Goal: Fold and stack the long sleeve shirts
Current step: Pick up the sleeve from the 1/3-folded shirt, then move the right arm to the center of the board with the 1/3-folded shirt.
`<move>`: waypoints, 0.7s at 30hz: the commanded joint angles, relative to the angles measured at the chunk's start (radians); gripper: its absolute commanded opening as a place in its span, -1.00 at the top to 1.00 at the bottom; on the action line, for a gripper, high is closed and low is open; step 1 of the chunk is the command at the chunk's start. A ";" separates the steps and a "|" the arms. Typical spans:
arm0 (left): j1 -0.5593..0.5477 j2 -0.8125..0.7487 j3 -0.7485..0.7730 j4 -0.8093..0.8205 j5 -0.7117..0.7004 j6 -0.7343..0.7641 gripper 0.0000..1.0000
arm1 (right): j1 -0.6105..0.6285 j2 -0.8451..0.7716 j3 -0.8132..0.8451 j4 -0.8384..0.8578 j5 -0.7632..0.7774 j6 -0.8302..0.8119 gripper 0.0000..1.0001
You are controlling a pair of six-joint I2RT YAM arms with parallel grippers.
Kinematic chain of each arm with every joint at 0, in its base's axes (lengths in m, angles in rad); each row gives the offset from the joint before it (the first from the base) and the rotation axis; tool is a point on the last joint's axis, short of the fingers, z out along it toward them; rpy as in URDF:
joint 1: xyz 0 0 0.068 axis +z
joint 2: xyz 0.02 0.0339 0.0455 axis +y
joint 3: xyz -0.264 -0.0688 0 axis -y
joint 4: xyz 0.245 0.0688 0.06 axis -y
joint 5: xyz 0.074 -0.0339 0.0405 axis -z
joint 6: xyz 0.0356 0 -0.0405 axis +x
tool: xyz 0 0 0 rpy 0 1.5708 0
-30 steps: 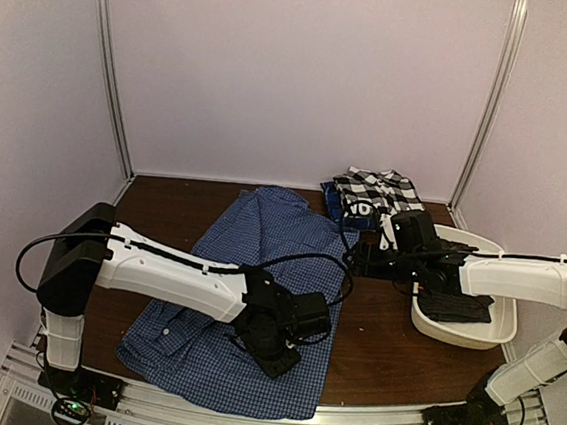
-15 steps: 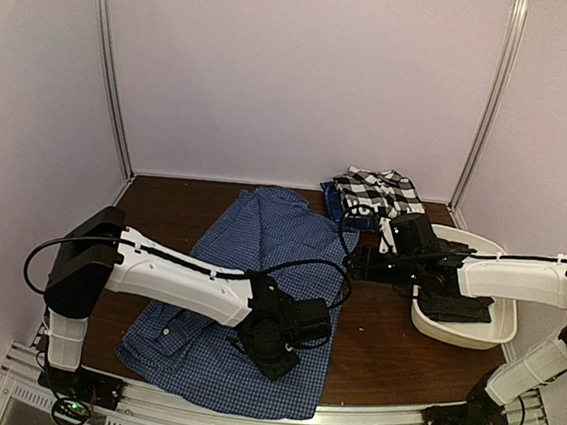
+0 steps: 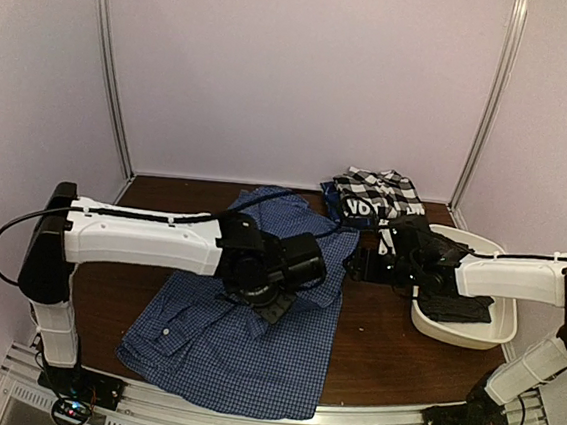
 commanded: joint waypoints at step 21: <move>0.704 -0.066 0.343 0.155 0.209 0.233 1.00 | -0.016 0.272 0.218 -0.037 -0.046 0.006 -0.45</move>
